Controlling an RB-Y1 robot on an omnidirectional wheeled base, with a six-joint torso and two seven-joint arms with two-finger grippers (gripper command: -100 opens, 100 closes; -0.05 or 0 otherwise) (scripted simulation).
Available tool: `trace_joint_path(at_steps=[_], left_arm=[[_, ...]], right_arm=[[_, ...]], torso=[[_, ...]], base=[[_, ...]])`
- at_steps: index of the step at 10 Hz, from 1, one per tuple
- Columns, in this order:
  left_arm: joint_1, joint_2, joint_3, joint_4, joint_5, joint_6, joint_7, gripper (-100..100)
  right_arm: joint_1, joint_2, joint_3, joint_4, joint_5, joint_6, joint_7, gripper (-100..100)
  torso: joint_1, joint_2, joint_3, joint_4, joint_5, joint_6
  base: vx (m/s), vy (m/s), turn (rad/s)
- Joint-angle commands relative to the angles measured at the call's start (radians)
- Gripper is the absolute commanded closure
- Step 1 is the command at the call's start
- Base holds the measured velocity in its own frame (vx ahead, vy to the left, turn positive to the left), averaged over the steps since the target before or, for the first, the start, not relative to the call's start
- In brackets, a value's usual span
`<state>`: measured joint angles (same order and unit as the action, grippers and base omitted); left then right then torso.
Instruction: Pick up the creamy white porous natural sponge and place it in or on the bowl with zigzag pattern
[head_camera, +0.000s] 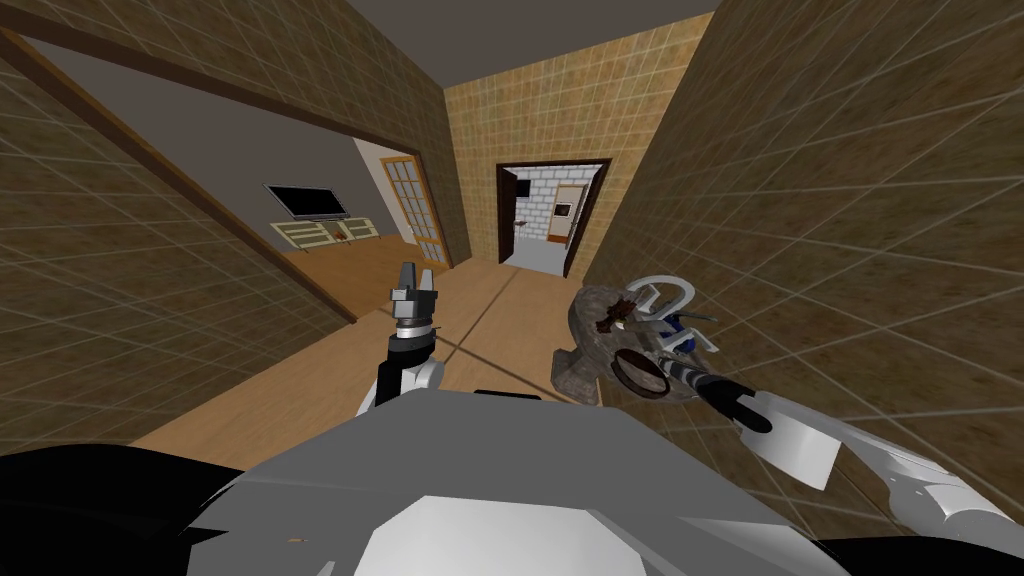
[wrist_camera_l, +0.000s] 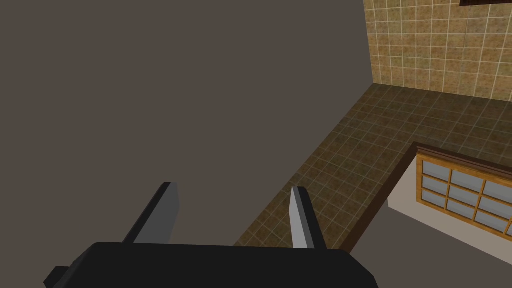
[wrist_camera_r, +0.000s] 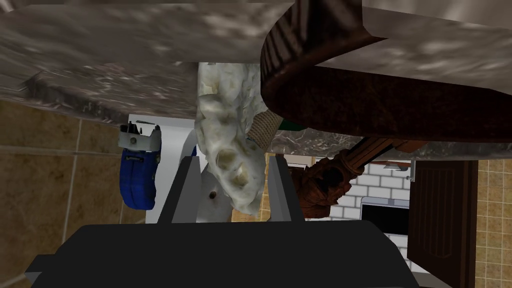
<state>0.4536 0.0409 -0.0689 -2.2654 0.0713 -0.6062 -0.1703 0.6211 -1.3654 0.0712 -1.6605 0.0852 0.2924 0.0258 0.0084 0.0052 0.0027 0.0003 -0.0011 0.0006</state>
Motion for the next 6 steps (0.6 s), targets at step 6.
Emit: trace_joint_path(at_steps=[6], left_arm=[[0.000, 0.000, 0.000, 0.000, 0.000, 0.000, 0.000, 0]], right_arm=[[-0.015, -0.059, -0.134, 0.028, 0.009, 0.041, 0.011, 100]], torso=[[0.007, 0.004, 0.003, 0.002, 0.003, 0.000]], base=[[-0.041, 0.073, 0.028]])
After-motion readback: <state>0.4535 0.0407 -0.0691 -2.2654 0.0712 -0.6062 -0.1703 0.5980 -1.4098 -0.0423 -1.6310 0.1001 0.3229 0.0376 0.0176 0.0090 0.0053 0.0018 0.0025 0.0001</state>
